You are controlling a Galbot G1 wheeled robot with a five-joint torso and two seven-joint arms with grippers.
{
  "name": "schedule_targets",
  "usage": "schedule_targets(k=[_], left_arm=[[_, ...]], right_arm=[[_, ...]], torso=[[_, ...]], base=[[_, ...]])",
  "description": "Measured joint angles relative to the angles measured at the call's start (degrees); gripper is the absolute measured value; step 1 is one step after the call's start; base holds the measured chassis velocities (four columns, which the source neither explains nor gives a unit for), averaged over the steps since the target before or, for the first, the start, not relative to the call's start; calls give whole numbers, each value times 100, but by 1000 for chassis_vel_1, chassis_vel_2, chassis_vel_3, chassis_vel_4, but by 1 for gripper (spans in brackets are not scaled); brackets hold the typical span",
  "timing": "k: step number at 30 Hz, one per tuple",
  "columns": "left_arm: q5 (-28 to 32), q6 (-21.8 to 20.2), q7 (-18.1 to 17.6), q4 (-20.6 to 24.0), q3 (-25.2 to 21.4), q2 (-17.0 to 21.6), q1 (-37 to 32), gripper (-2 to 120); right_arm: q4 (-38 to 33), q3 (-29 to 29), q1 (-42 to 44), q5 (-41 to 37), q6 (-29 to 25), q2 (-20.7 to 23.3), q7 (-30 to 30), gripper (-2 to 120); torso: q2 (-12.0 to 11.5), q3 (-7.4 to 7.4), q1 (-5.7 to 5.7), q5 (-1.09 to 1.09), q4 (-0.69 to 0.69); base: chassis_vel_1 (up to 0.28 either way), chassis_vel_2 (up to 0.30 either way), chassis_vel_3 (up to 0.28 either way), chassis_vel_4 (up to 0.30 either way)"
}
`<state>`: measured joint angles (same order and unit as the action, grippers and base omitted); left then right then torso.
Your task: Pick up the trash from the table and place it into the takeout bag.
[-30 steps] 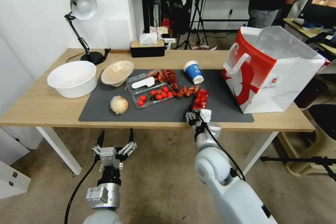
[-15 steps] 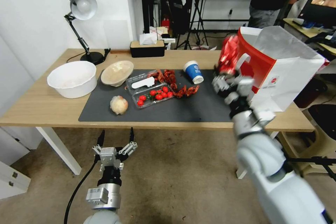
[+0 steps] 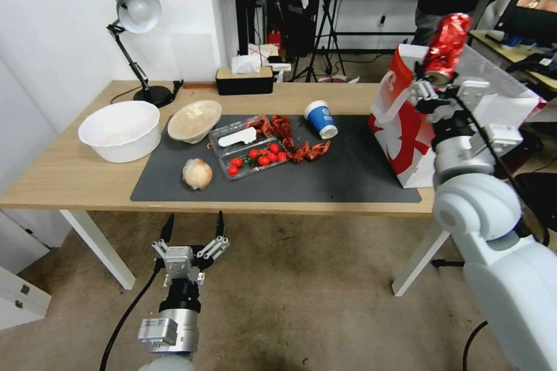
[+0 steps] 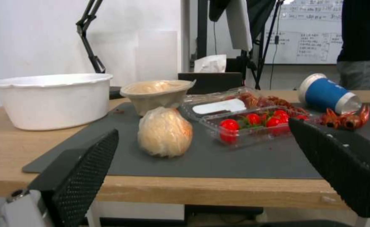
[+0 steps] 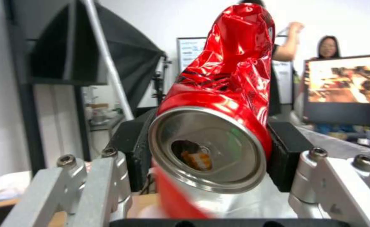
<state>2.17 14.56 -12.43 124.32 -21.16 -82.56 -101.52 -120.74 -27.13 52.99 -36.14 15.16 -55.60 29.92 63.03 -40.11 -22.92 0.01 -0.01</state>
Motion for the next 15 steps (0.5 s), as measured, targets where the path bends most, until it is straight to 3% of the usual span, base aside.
schedule_targets(k=[7, 11, 13, 15], left_arm=[[-9, 7, 0, -52, 15, -23, 1, 100], [-13, 8, 1, -62, 24, -30, -1, 100], [-13, 8, 1, -62, 24, -30, -1, 100], [-14, 8, 2, -51, 23, -31, -6, 100]], right_arm=[[265, -214, -51, -376, 94, 115, 125, 51], [390, -248, -24, -378, 94, 111, 93, 67], [398, -249, -23, -378, 94, 110, 87, 68], [434, -250, -26, -373, 94, 100, 69, 83]], torso=[[0, 0, 0, -1, 0], [0, 0, 0, -1, 0], [0, 0, 0, -1, 0], [0, 0, 0, -1, 1]], base=[[0, 0, 0, 0], [0, 0, 0, 0], [0, 0, 0, 0], [0, 0, 0, 0]])
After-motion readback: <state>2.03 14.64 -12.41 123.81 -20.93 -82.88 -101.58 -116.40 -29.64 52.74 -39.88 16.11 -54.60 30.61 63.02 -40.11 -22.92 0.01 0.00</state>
